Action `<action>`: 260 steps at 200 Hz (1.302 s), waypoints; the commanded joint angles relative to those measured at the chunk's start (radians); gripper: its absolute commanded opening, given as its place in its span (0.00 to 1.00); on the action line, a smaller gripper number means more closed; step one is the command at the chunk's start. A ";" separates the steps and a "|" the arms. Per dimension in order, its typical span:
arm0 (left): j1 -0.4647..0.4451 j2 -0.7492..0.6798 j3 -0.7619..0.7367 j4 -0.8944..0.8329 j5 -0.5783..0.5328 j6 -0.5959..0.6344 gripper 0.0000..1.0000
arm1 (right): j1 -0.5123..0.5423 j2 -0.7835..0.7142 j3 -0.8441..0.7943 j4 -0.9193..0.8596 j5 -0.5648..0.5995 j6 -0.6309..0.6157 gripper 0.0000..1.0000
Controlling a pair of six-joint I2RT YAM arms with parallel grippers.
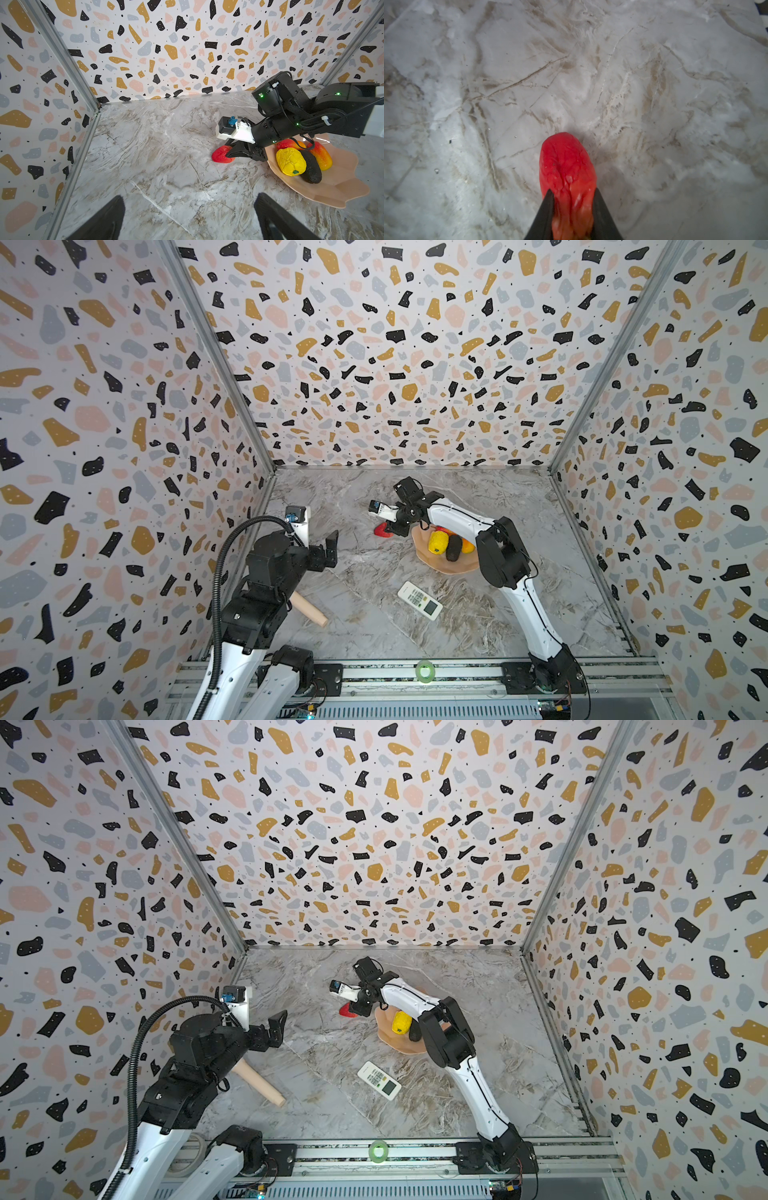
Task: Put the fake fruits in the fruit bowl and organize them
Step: 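Grasp the red strawberry with the right gripper, then carry the strawberry into the bowl and open the right gripper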
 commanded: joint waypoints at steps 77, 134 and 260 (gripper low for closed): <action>-0.005 0.002 -0.012 0.064 -0.003 0.011 0.99 | 0.001 -0.545 -0.403 0.133 0.231 0.146 0.14; -0.005 0.019 -0.023 0.106 0.015 0.029 1.00 | -0.043 -0.892 -0.705 -0.023 0.513 0.264 0.15; -0.005 0.040 -0.050 0.177 0.067 -0.002 1.00 | -0.041 -0.931 -0.811 -0.382 0.465 0.326 0.24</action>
